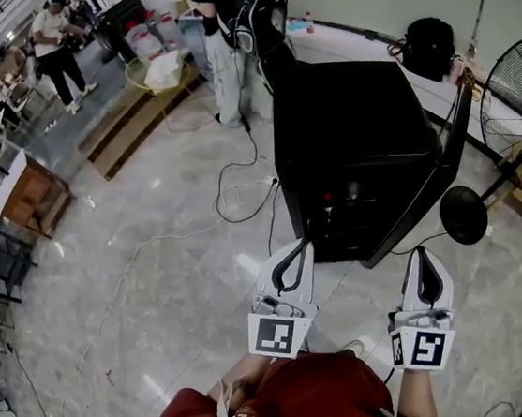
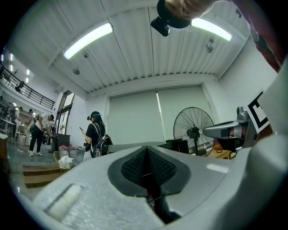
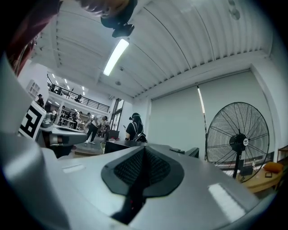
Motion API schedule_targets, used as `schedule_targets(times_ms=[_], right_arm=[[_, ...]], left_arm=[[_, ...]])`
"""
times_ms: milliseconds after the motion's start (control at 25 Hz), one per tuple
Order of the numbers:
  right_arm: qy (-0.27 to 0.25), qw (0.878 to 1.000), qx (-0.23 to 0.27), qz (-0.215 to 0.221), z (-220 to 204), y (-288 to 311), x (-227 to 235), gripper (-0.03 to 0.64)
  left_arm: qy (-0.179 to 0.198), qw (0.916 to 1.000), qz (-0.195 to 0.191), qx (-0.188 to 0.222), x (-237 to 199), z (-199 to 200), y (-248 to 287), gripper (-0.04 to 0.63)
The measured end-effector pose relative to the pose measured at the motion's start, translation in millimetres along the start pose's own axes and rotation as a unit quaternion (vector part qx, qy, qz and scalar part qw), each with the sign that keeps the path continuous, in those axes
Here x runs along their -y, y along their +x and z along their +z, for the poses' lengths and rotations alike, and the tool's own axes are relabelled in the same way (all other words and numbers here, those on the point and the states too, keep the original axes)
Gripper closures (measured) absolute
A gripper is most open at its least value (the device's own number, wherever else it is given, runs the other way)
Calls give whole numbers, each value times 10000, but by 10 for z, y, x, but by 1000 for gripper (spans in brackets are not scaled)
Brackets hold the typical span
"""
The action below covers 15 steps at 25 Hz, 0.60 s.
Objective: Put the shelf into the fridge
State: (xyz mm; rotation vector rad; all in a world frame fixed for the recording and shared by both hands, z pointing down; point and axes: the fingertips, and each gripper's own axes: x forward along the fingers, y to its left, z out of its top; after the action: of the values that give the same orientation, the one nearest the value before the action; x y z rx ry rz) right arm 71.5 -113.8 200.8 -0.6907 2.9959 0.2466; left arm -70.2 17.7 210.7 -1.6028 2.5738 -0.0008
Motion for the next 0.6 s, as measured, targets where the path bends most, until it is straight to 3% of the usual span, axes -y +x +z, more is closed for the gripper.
schedule_targets(times_ms=[600], right_arm=[[88, 9999, -36, -93, -25, -78, 106, 617]], left_arm=[[119, 9997, 231, -39, 1, -37, -78, 589]])
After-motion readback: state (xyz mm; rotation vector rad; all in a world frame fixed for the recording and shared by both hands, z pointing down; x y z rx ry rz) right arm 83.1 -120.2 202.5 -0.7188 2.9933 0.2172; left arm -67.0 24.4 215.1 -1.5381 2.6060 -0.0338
